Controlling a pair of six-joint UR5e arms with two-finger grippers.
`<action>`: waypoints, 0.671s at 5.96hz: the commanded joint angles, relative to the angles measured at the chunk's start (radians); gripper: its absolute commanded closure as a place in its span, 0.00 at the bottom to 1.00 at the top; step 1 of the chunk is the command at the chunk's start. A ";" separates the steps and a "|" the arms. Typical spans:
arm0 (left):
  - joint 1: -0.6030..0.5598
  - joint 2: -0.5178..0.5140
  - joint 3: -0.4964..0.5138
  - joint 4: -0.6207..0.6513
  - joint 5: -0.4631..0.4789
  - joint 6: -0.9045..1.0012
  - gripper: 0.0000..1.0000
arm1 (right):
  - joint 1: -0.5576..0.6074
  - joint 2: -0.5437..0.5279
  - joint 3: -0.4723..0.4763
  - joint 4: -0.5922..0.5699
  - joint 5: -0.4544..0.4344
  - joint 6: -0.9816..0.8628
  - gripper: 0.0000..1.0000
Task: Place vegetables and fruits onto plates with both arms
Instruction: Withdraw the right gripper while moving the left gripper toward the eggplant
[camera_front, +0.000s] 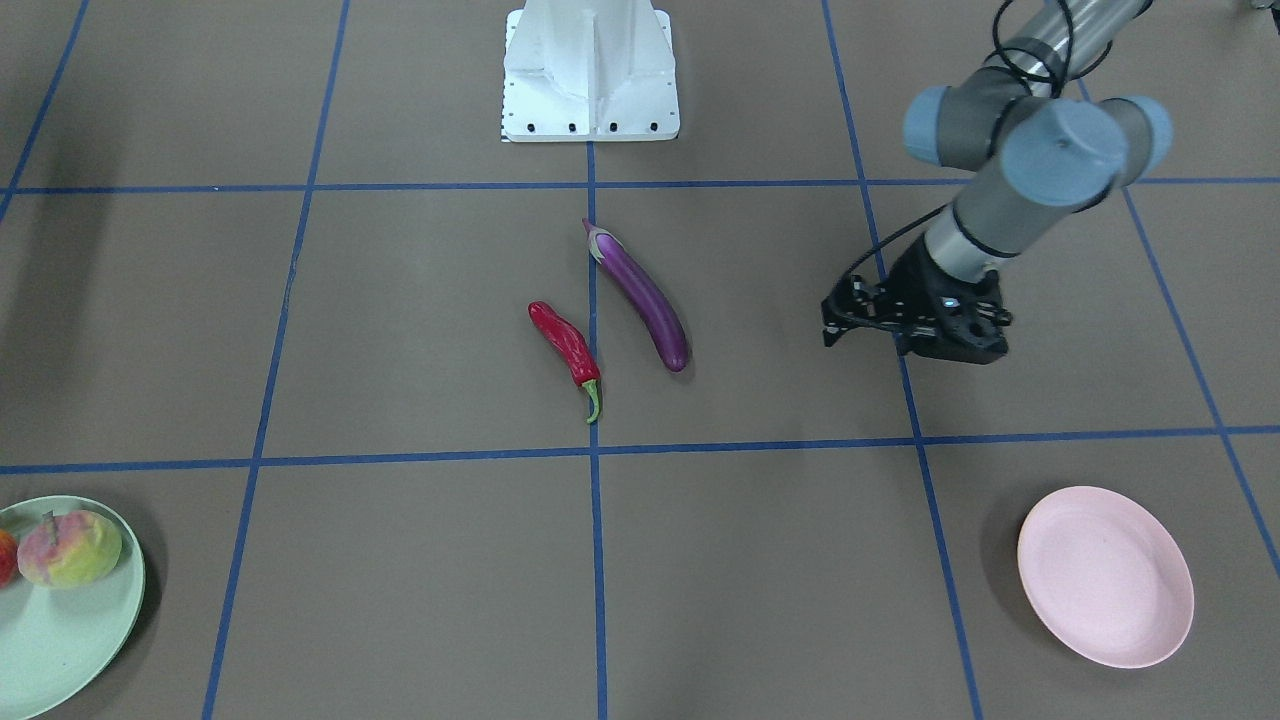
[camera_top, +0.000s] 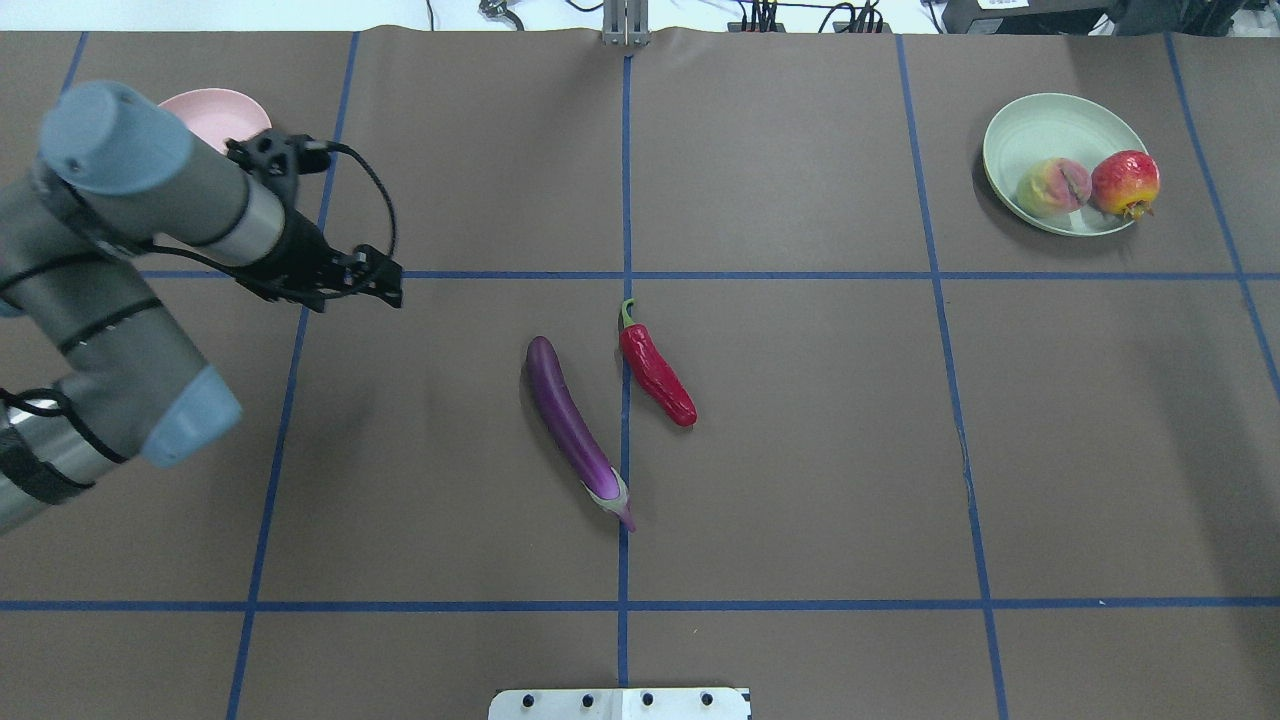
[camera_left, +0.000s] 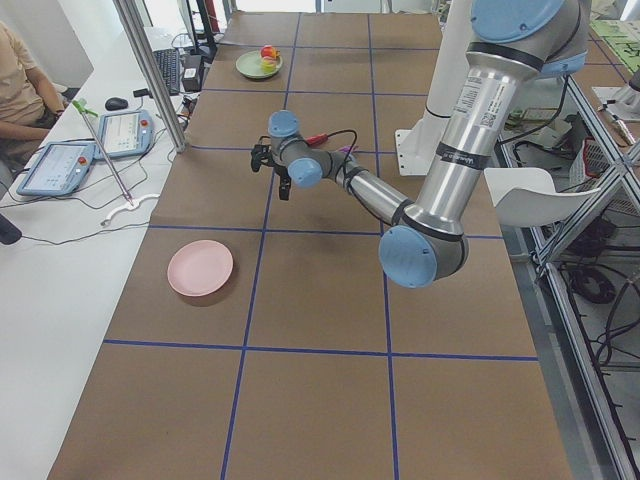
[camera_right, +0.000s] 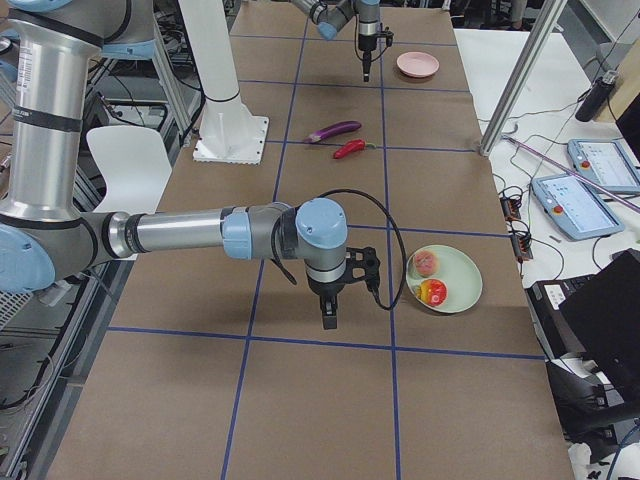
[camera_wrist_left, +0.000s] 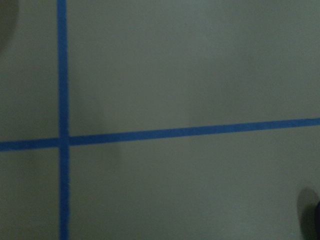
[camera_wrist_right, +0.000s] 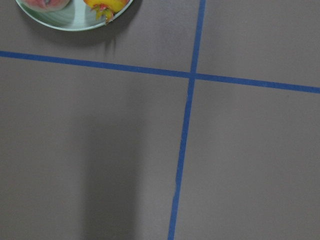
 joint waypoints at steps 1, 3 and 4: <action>0.168 -0.260 0.088 0.310 0.191 -0.244 0.00 | 0.013 -0.007 0.003 -0.019 -0.006 -0.020 0.00; 0.227 -0.405 0.258 0.326 0.259 -0.314 0.00 | 0.012 -0.004 0.003 -0.018 -0.006 -0.020 0.00; 0.238 -0.418 0.299 0.327 0.262 -0.332 0.00 | 0.012 -0.001 0.003 -0.018 -0.007 -0.020 0.00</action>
